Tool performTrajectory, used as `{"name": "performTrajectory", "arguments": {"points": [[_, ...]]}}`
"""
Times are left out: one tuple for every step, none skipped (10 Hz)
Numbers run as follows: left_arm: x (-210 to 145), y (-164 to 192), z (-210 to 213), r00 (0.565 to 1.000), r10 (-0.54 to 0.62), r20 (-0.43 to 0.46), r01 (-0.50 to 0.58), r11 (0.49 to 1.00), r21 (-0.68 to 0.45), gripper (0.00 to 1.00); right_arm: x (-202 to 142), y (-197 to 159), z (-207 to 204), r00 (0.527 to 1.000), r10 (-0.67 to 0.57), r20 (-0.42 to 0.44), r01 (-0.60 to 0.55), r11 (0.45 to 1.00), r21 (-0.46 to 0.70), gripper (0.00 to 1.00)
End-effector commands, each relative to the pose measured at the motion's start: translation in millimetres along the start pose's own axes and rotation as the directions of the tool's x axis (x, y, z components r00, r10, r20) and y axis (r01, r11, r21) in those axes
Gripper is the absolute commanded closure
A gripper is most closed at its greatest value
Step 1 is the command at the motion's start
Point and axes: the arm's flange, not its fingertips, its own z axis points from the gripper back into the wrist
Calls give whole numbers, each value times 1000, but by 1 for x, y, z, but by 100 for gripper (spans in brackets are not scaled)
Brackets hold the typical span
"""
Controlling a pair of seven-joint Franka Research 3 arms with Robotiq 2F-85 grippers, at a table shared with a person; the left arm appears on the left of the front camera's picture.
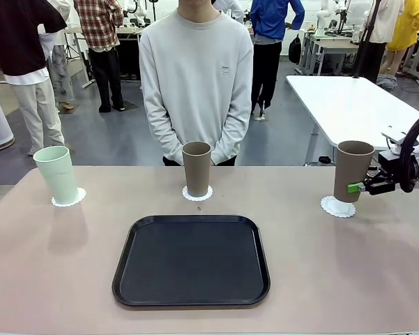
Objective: Place coasters on the table and set cups on them.
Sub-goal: Take one Reusable plastic cup from the Flat Tray and place it on a coaster set by the human.
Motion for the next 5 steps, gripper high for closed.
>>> {"name": "performTrajectory", "arguments": {"points": [[-1,-4,0,1000,7,-3,-7,1000,-1,0,-10,-7,-10,996,86,6,-85,995,-42,19],[-1,-4,0,1000,7,-3,-7,1000,-1,0,-13,-7,-11,996,92,13,-91,995,-49,19],[-1,-4,0,1000,7,-3,-7,1000,-1,0,-16,-7,-11,995,99,18,-98,994,-56,19],[-1,-4,0,1000,7,-3,-7,1000,-1,0,-19,-7,-10,994,110,26,-109,992,-59,19],[-1,-4,0,1000,7,-3,-7,1000,-1,0,-22,-7,-11,994,100,33,-99,994,-52,19]]}}
